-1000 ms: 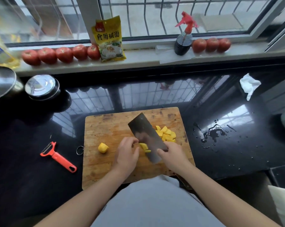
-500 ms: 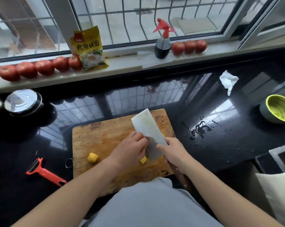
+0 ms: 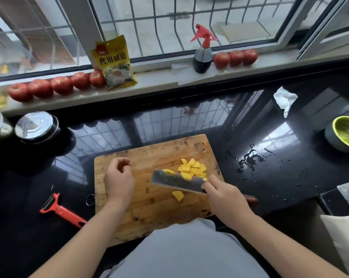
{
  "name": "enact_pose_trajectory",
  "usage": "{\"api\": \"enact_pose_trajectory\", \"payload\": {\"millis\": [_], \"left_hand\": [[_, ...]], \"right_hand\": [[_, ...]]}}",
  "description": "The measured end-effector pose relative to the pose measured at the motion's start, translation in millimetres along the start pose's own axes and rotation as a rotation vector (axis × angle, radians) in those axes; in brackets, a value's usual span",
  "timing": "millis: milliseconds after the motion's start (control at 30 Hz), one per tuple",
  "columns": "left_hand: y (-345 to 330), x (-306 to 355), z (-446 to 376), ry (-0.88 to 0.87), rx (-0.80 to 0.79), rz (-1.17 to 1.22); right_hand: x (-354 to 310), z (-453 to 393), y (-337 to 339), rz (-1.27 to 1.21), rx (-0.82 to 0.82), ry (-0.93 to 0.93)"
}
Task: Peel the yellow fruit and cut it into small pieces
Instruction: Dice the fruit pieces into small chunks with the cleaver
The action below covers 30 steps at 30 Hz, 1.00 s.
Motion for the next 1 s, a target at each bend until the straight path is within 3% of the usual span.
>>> {"api": "enact_pose_trajectory", "payload": {"millis": [67,133,233,300,433,567,767,1000], "left_hand": [[-1.9,12.1,8.4,-0.039,-0.052,0.031],[-22.1,19.0,32.0,-0.105,-0.236,0.002],[-66.7,17.0,87.9,-0.309,-0.591,-0.239],[-85.4,11.4,107.3,-0.454,-0.706,-0.457],[-98.1,11.4,106.3,-0.566,-0.767,-0.685],[-113.3,7.4,96.0,-0.537,-0.775,-0.633],[-104.8,12.4,99.0,-0.610,-0.612,-0.480],[-106.4,-4.8,111.5,-0.609,-0.770,-0.571]], "right_hand": [[-8.5,4.2,-1.8,0.056,0.074,0.113],[-16.8,5.5,-2.8,0.083,0.104,0.180],[-26.0,4.9,-2.1,0.100,0.157,0.217],[-30.7,1.4,-1.3,0.099,0.187,0.209],[-33.2,0.5,-0.8,0.135,0.156,0.198],[-25.7,5.5,-5.2,0.152,0.110,0.150],[-18.5,16.2,-7.4,0.176,0.052,0.120],[-30.6,14.8,-3.4,0.163,0.085,0.158]]}}
Point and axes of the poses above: each hand's wrist, its own z-axis away from the middle knuckle, its own y-axis out of the back of the hand, x = y × z, the point moved 6 cm from there along -z, towards the middle knuckle, and after that the axes turned 8 degrees about x, right-handed, at the moved point
